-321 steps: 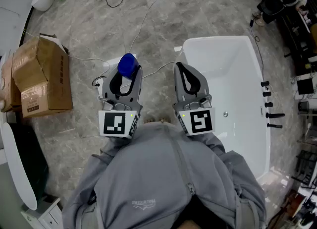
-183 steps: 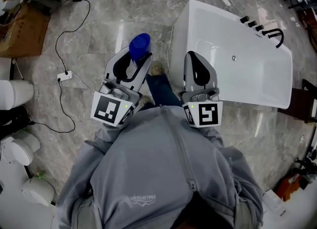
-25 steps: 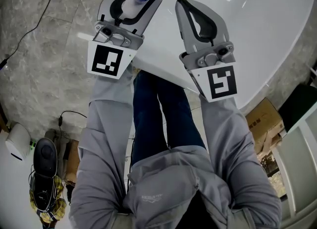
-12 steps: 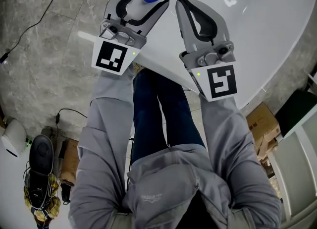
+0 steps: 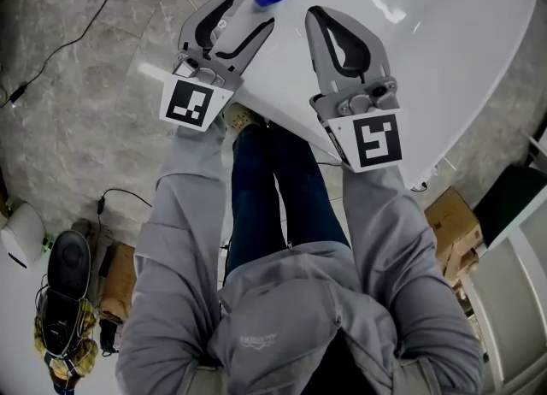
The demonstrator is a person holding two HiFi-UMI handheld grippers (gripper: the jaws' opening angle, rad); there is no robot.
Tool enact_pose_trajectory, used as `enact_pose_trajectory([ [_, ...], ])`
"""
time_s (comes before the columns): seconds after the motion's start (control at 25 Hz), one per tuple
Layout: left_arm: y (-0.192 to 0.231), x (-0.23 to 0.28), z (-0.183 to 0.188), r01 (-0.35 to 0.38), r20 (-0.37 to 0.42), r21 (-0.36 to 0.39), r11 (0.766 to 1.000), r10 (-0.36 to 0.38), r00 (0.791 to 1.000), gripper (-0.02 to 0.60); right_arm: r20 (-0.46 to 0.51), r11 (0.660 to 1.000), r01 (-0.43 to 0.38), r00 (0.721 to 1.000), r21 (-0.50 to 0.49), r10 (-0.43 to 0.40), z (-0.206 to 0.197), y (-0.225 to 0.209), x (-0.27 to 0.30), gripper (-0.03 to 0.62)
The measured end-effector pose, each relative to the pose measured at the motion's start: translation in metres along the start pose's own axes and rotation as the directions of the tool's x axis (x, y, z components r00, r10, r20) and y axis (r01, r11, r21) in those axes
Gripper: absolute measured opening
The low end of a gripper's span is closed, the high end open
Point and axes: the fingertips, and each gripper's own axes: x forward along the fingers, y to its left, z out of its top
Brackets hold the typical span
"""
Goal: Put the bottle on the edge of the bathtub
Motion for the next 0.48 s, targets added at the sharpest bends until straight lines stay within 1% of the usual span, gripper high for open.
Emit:
enact_pose_trajectory([
  [0.16, 0.003, -0.018, 0.019, -0.062, -0.028, -0.032, 0.998, 0.061, 0.998, 0.236, 0.008, 1.0, -0.001, 1.0, 0.002, 0.001, 0.021, 0.008, -0.01, 0.003],
  [0.2, 0.003, -0.023, 0.025, -0.078, -0.037, -0.032, 0.996, 0.076, 0.996, 0.208, 0.009, 1.0, -0.002, 1.0, 0.002, 0.002, 0.027, 0.011, -0.014, 0.003],
  [0.24, 0.003, -0.028, 0.033, -0.093, -0.043, -0.029, 0.995, 0.092, 0.995, 0.114, 0.009, 1.0, -0.003, 1.0, -0.002, 0.003, 0.032, 0.014, -0.017, 0.003],
  [0.28, 0.002, -0.032, 0.042, -0.106, -0.045, -0.024, 0.994, 0.105, 0.993, 0.044, 0.007, 1.0, -0.004, 1.0, -0.009, 0.004, 0.038, 0.017, -0.021, 0.003],
  [0.36, -0.001, -0.039, 0.061, -0.121, -0.042, -0.018, 0.992, 0.12, 0.992, 0.016, 0.006, 1.0, -0.006, 1.0, -0.028, 0.006, 0.049, 0.022, -0.027, 0.003],
  [0.48, -0.01, -0.049, 0.091, -0.135, -0.028, -0.029, 0.99, 0.135, 0.991, 0.005, 0.027, 1.0, -0.003, 1.0, -0.029, 0.004, 0.074, 0.028, -0.036, 0.003],
])
